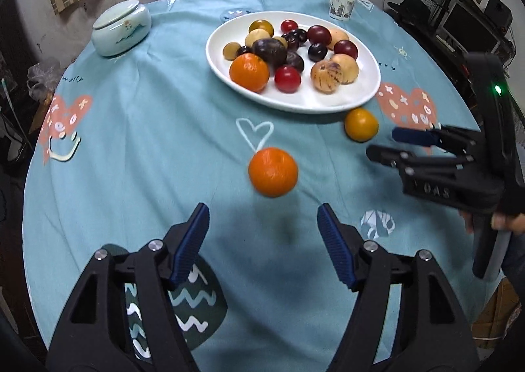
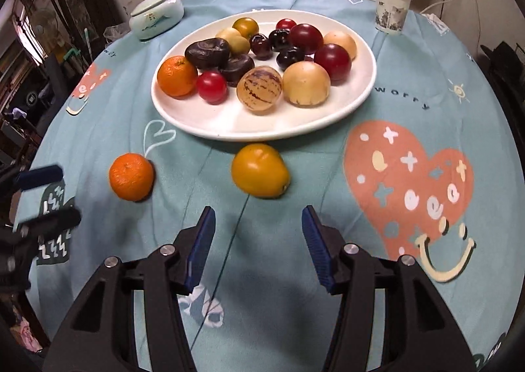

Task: Organize fruits
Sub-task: 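Grasp the yellow-orange fruit with right gripper while left gripper grasps the last tangerine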

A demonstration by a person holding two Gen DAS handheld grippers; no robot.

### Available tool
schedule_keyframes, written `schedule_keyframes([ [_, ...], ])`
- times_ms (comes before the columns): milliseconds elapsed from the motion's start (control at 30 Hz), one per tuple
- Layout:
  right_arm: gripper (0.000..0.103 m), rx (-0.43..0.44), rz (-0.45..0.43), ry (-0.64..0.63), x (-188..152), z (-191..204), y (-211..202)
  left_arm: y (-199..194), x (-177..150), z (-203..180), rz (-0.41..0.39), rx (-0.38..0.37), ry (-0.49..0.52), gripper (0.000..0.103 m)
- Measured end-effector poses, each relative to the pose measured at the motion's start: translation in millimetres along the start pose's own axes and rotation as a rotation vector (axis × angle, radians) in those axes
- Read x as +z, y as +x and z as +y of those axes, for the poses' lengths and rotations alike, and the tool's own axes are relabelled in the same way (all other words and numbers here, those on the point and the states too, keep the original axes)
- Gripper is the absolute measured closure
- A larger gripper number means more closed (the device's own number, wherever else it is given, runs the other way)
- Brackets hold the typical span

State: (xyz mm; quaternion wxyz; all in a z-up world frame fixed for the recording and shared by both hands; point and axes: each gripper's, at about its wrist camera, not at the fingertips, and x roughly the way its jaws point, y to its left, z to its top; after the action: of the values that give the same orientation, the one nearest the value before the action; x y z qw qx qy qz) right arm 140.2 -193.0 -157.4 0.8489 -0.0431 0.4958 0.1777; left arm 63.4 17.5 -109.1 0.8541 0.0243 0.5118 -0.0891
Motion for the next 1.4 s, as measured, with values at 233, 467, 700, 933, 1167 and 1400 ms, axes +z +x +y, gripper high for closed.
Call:
schedule_keyframes([
  [233,0.048,-0.008,0.028,-0.028,12.9,-3.5,22.0,-3.5,1.2,7.7,-0.013,0.014,-0.044,0.033],
  [467,0.062,0.006,0.043,-0.074,20.3,-0.9,32.2,4.0,3.4,7.9,0.011,0.017,-0.066,0.033],
  [700,0.062,0.0,0.038,-0.078,18.8,2.4,19.7,10.2,8.7,5.7,0.017,0.003,-0.073,0.033],
  [933,0.062,0.038,0.027,-0.026,1.4,0.1,-2.9,29.9,23.2,-6.0,0.02,0.005,-0.043,0.033],
  [1167,0.062,0.057,0.041,0.001,-14.1,4.6,-7.6,52.3,30.9,-13.4,0.045,0.032,-0.007,0.033],
  [1400,0.062,0.065,0.048,0.011,-17.5,7.8,-6.2,62.4,33.0,-16.3,0.07,0.02,0.024,0.057],
])
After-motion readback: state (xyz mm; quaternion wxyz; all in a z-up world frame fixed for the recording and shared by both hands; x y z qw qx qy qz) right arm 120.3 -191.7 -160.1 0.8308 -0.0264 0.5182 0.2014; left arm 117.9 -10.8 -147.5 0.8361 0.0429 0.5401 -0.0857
